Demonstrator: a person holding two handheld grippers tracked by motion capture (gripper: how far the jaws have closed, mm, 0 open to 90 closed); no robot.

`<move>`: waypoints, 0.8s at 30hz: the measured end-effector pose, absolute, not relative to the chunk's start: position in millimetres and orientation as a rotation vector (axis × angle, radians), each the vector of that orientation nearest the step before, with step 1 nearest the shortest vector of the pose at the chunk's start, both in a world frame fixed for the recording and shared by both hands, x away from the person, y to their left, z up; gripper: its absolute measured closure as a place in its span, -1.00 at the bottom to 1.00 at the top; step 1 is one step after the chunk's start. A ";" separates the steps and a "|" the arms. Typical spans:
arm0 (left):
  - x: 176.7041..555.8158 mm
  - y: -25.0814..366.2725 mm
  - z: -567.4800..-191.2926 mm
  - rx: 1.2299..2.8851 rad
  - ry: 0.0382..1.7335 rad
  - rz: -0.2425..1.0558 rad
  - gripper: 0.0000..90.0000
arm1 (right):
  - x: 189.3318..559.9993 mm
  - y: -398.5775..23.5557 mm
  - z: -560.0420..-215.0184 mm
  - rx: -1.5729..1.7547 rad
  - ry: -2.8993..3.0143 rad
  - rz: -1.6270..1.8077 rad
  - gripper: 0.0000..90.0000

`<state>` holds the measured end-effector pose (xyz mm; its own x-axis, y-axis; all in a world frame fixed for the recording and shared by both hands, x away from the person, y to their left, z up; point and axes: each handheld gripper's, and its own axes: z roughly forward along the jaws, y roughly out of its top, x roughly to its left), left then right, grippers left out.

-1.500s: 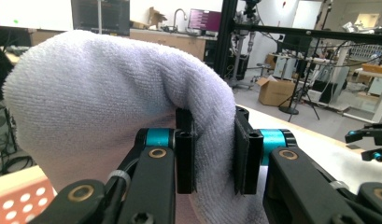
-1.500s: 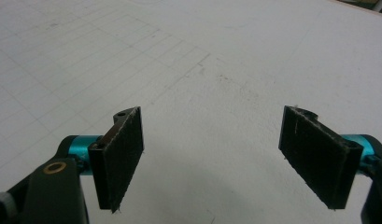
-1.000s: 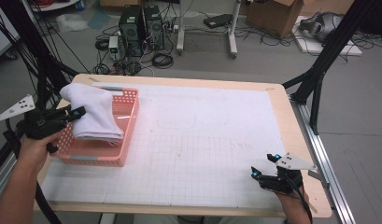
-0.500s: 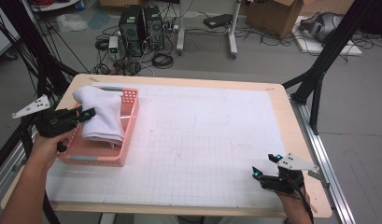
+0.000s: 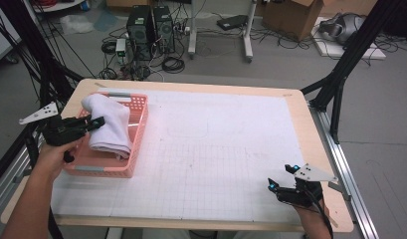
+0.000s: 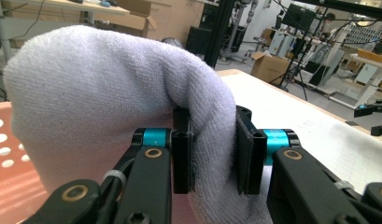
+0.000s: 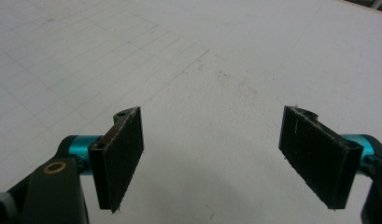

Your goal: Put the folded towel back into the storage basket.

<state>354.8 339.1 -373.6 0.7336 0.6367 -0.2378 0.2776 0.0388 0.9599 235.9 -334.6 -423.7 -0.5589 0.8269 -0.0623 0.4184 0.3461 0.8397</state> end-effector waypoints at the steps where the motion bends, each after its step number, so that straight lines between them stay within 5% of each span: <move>1: 355.3 338.2 -374.1 1.552 0.769 0.317 0.57 | 235.8 -334.4 -423.8 1.089 2.131 1.119 -0.54; 24: 359.2 331.1 -378.9 1.558 0.758 0.284 0.59 | 235.6 -334.8 -423.8 1.085 2.133 1.111 -0.54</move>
